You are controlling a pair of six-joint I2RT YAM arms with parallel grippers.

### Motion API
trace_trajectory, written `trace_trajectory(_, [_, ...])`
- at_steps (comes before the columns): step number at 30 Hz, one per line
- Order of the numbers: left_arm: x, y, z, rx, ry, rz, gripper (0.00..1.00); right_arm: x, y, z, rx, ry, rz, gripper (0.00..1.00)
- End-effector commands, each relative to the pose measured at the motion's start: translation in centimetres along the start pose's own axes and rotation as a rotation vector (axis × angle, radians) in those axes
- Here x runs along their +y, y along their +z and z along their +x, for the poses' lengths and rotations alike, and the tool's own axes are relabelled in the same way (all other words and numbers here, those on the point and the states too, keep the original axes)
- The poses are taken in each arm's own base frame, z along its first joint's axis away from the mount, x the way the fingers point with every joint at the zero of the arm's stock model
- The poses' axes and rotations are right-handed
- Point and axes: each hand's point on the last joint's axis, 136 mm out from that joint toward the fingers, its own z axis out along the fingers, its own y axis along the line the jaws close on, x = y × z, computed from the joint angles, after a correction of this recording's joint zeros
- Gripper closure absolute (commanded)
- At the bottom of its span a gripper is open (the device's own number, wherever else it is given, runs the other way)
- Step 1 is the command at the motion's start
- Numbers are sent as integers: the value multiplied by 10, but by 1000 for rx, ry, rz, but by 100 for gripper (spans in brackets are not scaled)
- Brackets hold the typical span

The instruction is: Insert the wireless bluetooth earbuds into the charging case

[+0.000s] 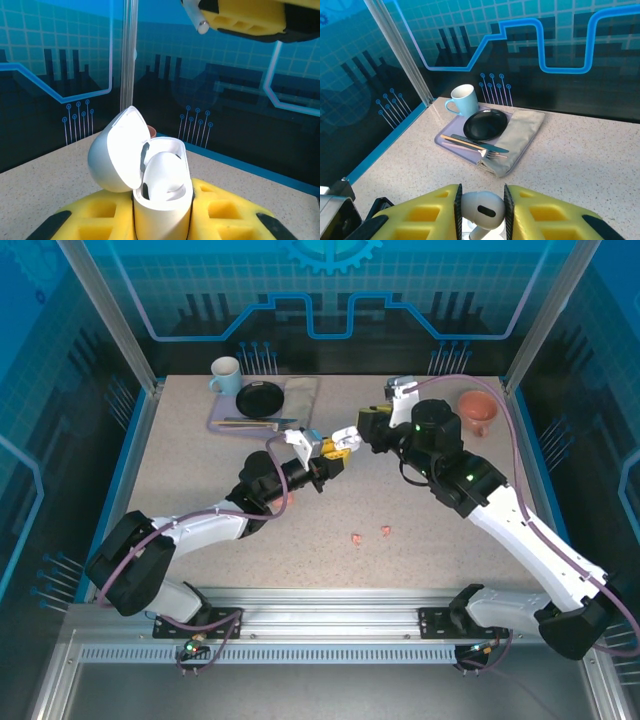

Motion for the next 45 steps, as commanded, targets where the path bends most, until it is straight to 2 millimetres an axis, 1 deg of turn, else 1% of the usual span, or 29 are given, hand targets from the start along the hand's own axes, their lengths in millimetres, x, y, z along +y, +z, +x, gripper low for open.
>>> trace_trajectory(1, [-7,5,-21,-62,-4,32,100,7,5,3,-4,-44,-30,72])
trace_trajectory(8, [-9,5,-22,-55,-18,34,100,15,14,22,52,-137,-87,73])
trace_trajectory(14, [-9,3,-24,-42,-29,30,100,14,12,30,68,-197,-118,73])
trace_trajectory(19, [-9,2,-24,-38,-39,30,100,4,14,32,73,-183,-96,73])
trace_trajectory(26, [-10,2,-25,-41,-40,30,100,-5,16,40,92,-156,-82,74])
trace_trajectory(33, [-10,3,-27,-47,-38,35,100,-10,22,46,107,-144,-70,74])
trace_trajectory(40, [-12,3,-26,-43,-40,39,100,-15,26,45,104,-128,-62,74])
trace_trajectory(45, [-12,3,-25,-42,-38,37,100,-16,29,48,116,-122,-69,74])
